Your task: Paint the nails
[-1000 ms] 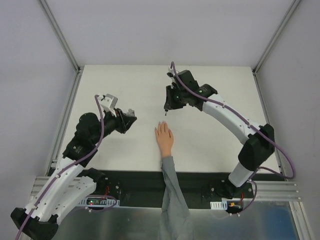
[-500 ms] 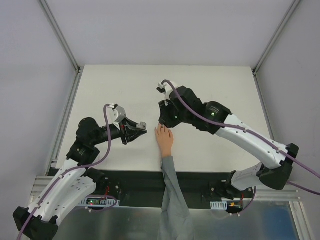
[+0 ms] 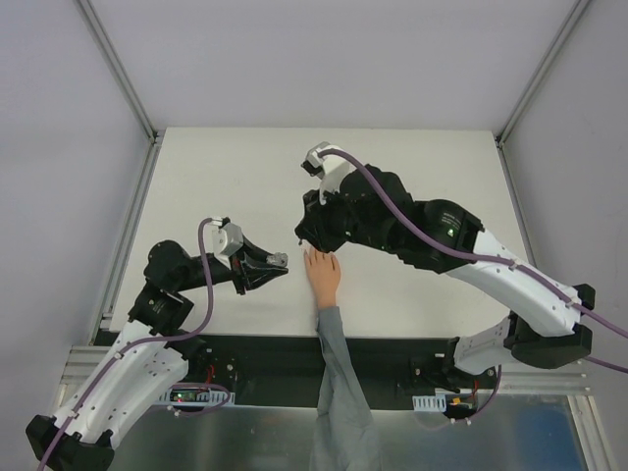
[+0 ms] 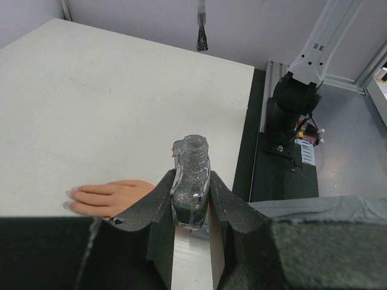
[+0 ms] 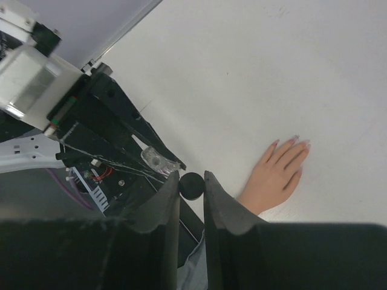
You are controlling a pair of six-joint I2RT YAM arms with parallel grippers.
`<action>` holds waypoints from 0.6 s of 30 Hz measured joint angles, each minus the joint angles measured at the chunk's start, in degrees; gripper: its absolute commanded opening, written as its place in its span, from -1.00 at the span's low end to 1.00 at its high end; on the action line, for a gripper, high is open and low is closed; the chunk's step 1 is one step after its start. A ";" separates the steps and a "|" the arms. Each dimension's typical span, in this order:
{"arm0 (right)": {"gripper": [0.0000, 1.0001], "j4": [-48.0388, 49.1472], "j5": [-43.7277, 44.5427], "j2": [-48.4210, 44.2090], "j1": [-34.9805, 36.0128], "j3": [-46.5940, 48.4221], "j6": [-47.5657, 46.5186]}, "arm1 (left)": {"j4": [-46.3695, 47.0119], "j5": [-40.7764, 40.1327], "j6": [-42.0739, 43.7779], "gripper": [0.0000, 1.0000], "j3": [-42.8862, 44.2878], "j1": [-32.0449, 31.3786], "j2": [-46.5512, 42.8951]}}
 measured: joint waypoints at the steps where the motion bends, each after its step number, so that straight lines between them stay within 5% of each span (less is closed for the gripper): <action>1: -0.99 -0.37 0.02 0.87 0.22 1.40 -0.02 | 0.00 0.11 0.00 -1.00 0.00 -0.02 0.39; 18: -0.99 0.70 -0.35 6.86 2.34 4.55 -0.28 | 0.07 0.24 -0.02 -1.00 -0.02 -0.35 1.53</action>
